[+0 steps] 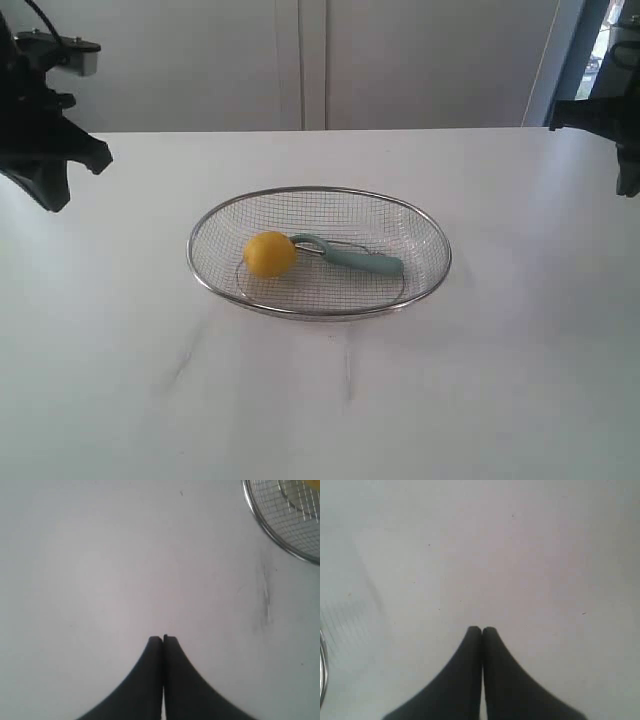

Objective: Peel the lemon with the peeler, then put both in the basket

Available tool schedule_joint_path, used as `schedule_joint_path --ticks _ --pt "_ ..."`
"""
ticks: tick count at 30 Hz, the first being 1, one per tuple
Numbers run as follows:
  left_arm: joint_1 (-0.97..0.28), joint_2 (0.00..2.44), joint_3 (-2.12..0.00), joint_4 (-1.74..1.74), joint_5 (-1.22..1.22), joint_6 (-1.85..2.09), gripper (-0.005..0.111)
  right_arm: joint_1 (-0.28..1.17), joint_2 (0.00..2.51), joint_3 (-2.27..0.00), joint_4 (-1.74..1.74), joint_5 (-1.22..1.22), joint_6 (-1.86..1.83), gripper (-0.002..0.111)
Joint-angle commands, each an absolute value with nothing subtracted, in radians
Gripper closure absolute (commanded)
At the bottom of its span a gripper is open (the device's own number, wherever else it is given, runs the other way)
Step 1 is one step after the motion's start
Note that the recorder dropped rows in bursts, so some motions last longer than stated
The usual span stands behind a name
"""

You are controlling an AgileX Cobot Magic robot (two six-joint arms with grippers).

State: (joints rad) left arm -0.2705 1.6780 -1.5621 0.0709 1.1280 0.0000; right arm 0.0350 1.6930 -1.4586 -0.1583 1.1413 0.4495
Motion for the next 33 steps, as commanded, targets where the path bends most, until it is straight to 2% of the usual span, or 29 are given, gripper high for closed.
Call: schedule_joint_path --ticks 1,6,10,33 --pt "-0.268 1.579 -1.454 0.062 1.221 0.000 0.107 0.029 1.686 -1.464 -0.163 1.134 0.449 0.108" --pt "-0.268 1.451 -1.343 0.045 1.151 -0.006 0.107 0.029 1.686 -1.464 -0.163 1.134 0.449 0.108" --pt "-0.268 1.399 -1.337 0.044 1.144 0.000 0.107 0.029 1.686 -1.464 -0.163 1.134 0.449 0.108" --pt "-0.268 1.375 -1.337 0.128 1.047 0.000 0.107 0.029 1.686 -1.464 -0.163 1.134 0.449 0.108"
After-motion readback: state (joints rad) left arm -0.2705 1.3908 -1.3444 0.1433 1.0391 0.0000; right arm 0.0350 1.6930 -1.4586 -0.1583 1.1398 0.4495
